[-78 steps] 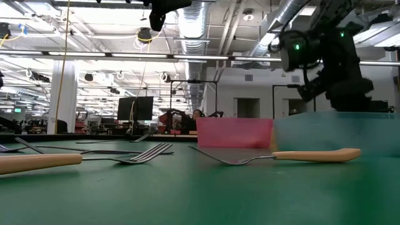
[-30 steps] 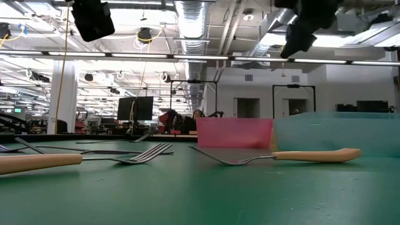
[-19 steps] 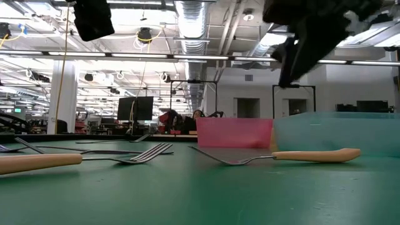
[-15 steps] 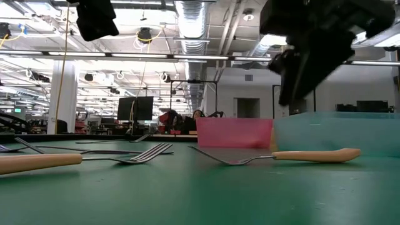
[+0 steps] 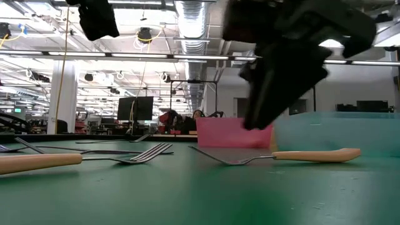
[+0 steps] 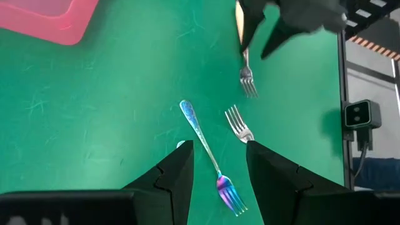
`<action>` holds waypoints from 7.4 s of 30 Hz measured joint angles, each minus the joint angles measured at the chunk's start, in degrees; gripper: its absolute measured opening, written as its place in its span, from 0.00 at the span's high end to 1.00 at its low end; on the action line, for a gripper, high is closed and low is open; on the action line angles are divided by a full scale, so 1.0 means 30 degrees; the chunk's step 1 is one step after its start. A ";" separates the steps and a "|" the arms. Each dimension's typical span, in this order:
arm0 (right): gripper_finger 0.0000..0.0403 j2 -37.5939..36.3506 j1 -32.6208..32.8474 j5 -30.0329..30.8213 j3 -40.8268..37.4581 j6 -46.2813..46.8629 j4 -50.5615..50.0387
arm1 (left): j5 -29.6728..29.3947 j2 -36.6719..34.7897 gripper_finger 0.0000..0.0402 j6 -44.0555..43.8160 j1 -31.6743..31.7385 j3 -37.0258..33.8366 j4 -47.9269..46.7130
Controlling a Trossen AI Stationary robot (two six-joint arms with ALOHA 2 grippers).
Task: Sort silverware by color (type)
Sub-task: Put the yellow fork into the pink bin
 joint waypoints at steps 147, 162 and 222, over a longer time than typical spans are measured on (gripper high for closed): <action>0.88 -0.0393 -1.4105 -0.2171 0.7248 -0.1692 -0.6796 | -1.2132 0.0007 0.68 -0.5298 -0.2514 0.0000 0.0020; 0.88 0.1161 -1.6844 -0.1945 0.7248 -0.0736 -0.5539 | -1.2837 0.0007 0.68 -0.6246 -0.2157 -0.0568 0.0005; 0.85 0.4415 -1.7041 -0.0612 0.6294 0.1654 -0.4932 | -1.2131 0.0000 0.68 -0.3431 -0.0722 -0.0583 -0.0002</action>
